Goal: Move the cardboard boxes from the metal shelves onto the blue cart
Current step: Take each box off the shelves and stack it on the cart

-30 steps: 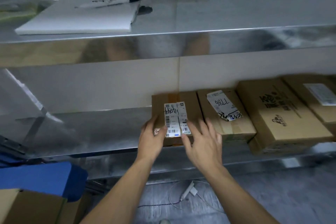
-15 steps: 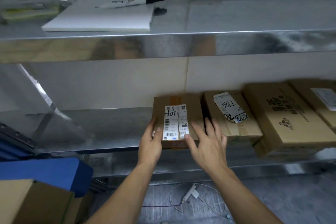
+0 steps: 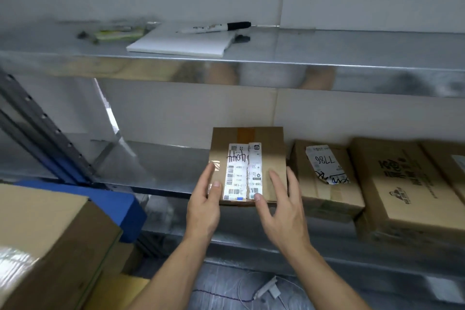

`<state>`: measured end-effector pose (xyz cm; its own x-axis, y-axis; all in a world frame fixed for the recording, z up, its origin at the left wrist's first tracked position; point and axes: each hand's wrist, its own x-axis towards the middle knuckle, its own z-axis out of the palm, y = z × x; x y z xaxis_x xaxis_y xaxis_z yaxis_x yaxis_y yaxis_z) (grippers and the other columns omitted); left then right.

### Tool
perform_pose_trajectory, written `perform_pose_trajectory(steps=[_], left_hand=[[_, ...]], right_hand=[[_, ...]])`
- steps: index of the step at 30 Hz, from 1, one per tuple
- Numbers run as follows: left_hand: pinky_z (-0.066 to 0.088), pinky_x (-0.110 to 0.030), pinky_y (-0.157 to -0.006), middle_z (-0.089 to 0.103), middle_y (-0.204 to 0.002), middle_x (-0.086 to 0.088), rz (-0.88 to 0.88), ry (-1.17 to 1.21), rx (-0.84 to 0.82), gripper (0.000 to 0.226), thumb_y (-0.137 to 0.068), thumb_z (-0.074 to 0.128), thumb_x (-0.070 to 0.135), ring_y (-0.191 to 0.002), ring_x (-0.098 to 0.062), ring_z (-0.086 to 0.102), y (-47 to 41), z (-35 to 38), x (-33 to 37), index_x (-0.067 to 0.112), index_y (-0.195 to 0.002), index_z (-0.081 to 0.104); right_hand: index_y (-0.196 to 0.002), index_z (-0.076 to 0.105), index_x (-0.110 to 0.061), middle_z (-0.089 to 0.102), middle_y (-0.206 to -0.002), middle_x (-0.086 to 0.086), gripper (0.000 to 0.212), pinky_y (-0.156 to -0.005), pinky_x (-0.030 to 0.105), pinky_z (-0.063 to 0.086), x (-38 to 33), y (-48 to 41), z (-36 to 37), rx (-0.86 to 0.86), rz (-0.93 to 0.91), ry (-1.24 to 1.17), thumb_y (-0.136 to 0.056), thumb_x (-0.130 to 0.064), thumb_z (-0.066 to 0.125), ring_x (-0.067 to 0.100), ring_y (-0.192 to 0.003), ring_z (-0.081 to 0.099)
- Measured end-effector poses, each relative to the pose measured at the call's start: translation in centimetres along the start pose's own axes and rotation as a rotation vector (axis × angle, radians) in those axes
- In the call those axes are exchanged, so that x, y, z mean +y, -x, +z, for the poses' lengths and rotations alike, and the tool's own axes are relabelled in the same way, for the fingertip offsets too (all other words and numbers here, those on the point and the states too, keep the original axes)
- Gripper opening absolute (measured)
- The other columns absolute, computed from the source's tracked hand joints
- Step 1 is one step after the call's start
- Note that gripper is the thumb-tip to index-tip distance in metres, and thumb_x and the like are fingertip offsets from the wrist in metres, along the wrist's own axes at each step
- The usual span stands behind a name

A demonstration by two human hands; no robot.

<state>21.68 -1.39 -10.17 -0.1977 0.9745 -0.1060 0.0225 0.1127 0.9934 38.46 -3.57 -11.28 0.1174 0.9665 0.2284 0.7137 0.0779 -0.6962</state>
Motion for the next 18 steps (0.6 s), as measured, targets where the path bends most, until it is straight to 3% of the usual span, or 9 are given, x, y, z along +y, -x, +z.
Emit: perform_pose_trajectory(steps=[3,10,15,18], left_hand=[[0.037,-0.033,-0.11,0.048,-0.13,0.035,0.046,0.005,0.05,0.043,-0.103,0.048,0.027,-0.128,0.002,0.044,2.5,0.0,1.0,0.056,-0.135,0.045],[0.049,-0.033,-0.102,0.056,-0.139,0.015,0.141,0.078,0.293,0.043,-0.103,0.048,0.022,-0.122,-0.002,0.056,8.7,-0.9,2.5,0.051,-0.134,0.048],[0.044,-0.041,-0.109,0.056,-0.14,0.019,0.244,0.081,0.467,0.045,-0.102,0.053,0.022,-0.127,-0.002,0.054,12.6,-3.0,3.5,0.052,-0.135,0.049],[0.047,-0.046,-0.107,0.057,-0.141,0.011,0.273,0.099,0.545,0.046,-0.1,0.055,0.021,-0.125,-0.008,0.057,14.8,-4.5,4.1,0.05,-0.136,0.048]], right_hand=[[-0.154,0.029,-0.03,0.002,-0.165,-0.007,0.065,-0.113,0.031,0.024,-0.2,0.6,-1.2,-0.013,-0.097,-0.071,-0.096,-0.049,0.052,0.015,-0.15,0.012],[-0.152,0.033,-0.022,0.006,-0.163,-0.003,0.073,-0.114,0.027,0.018,-2.1,2.6,-3.1,-0.091,-0.287,-0.169,-0.089,-0.058,0.04,0.015,-0.149,0.013],[-0.152,0.033,-0.023,0.006,-0.161,-0.008,0.066,-0.113,0.03,0.026,-4.9,4.0,-3.5,-0.152,-0.432,-0.244,-0.093,-0.048,0.049,0.015,-0.147,0.02],[-0.152,0.033,-0.023,0.006,-0.162,-0.004,0.066,-0.111,0.03,0.027,-6.9,4.9,-3.4,-0.184,-0.493,-0.27,-0.092,-0.048,0.049,0.018,-0.148,0.022]])
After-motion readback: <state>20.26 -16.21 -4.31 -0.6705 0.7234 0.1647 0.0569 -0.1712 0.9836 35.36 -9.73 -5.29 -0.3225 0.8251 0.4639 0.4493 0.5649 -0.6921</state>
